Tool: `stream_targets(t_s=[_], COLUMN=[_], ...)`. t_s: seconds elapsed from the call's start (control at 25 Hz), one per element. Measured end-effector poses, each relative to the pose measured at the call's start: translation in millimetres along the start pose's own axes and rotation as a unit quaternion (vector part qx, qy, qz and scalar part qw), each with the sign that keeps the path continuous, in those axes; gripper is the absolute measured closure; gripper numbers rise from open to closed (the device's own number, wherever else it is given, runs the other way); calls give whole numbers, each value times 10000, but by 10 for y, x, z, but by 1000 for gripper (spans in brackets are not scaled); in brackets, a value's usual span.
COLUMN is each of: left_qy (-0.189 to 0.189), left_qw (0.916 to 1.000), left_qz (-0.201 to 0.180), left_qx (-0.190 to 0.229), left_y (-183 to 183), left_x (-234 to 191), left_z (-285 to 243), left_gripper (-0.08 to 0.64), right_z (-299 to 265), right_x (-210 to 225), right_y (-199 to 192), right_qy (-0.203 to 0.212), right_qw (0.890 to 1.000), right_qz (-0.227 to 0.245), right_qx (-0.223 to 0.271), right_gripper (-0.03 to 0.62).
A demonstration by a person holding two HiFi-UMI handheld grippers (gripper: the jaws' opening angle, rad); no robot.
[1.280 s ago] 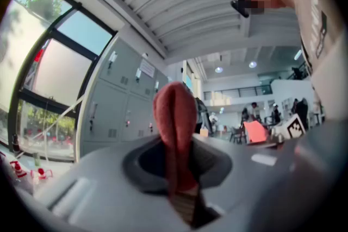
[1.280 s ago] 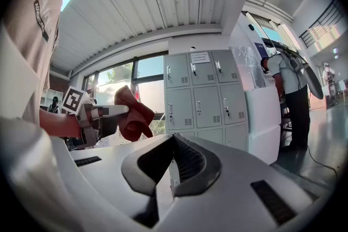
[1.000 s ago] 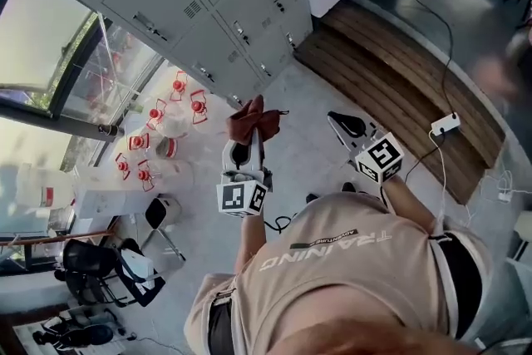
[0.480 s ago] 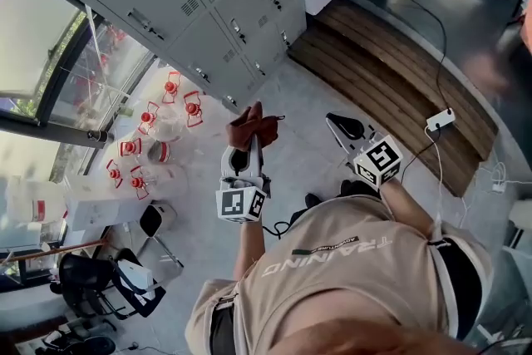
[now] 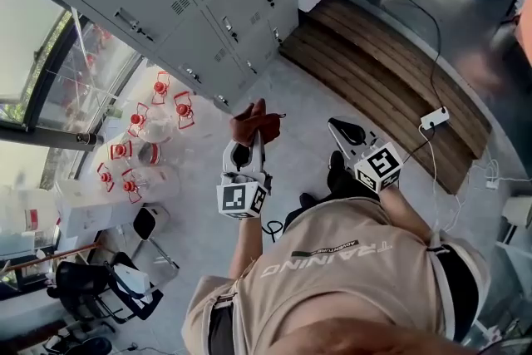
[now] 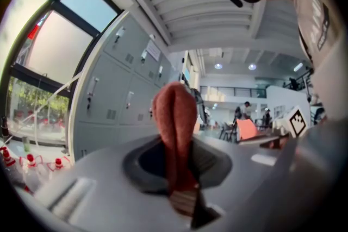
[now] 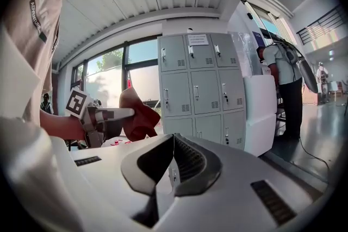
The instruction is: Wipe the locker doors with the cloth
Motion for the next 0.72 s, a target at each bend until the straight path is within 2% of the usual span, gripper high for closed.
stream_targets(t_s=[0.36, 0.48, 0.6, 0.72], left_qy=[381, 509, 593, 576], left_qw=[9981, 9965, 9960, 9971], left_qz=[-474, -645, -674, -495], left_qx=[-106, -162, -49, 19], left_y=[395, 565, 692, 707], left_x=[67, 96, 161, 190], left_z=[-806, -1196, -1579, -1911], left_gripper=[485, 485, 485, 485], right_z=[-357, -436, -498, -607], right_x=[926, 1348, 1752, 2096], right_y=[280, 354, 347, 330], right_qy=[424, 596, 729, 820], right_qw=[9975, 9954, 9948, 9946], right_qz=[80, -74, -128, -133], right_qx=[555, 740, 703, 627], right_gripper=[577, 577, 576, 577])
Point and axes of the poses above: the fingertips, and each gripper's own axes: z backward along the fingers, x to its right, y out of its top, the point moved 5 cm from there along z, backward along the fingers, and after that the axes turned 8 degrees about -x, right-handed, at the moved point
